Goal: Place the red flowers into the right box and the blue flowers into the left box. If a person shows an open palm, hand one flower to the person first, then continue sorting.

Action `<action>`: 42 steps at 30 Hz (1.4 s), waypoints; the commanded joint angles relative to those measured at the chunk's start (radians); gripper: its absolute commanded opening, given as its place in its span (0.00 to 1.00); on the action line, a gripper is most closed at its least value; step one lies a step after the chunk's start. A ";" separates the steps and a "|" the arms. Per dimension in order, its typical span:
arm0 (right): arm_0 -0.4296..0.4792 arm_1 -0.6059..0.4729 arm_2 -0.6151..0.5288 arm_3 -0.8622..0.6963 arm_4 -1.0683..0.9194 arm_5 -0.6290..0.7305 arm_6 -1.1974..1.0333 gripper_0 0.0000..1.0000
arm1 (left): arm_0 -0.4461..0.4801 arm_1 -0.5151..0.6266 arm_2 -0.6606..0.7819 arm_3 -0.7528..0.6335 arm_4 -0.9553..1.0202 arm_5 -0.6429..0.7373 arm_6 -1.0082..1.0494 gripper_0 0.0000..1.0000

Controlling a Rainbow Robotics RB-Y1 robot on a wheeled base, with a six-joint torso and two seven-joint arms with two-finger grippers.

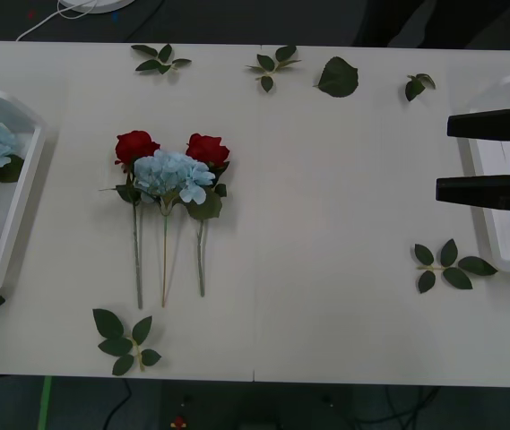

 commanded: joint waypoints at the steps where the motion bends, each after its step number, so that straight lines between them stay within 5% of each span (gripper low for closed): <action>1: 0.010 -0.038 -0.015 -0.029 -0.011 -0.010 0.028 1.00 | 0.010 0.126 0.056 -0.020 -0.011 0.140 0.062 1.00; 10: 0.010 -0.038 -0.015 -0.029 -0.011 -0.010 0.028 1.00 | 0.007 0.212 0.272 -0.020 -0.226 0.442 0.095 1.00; 20: 0.010 -0.038 -0.015 -0.029 -0.011 -0.010 0.028 1.00 | -0.065 0.233 0.295 -0.100 -0.224 0.706 0.314 1.00; 30: 0.010 -0.038 -0.015 -0.029 -0.011 -0.010 0.028 1.00 | -0.226 0.233 0.290 -0.431 -0.527 0.922 0.920 1.00; 42: 0.010 -0.038 -0.015 -0.029 -0.011 -0.010 0.028 1.00 | -0.240 0.132 0.144 -0.867 -0.890 1.137 1.386 1.00</action>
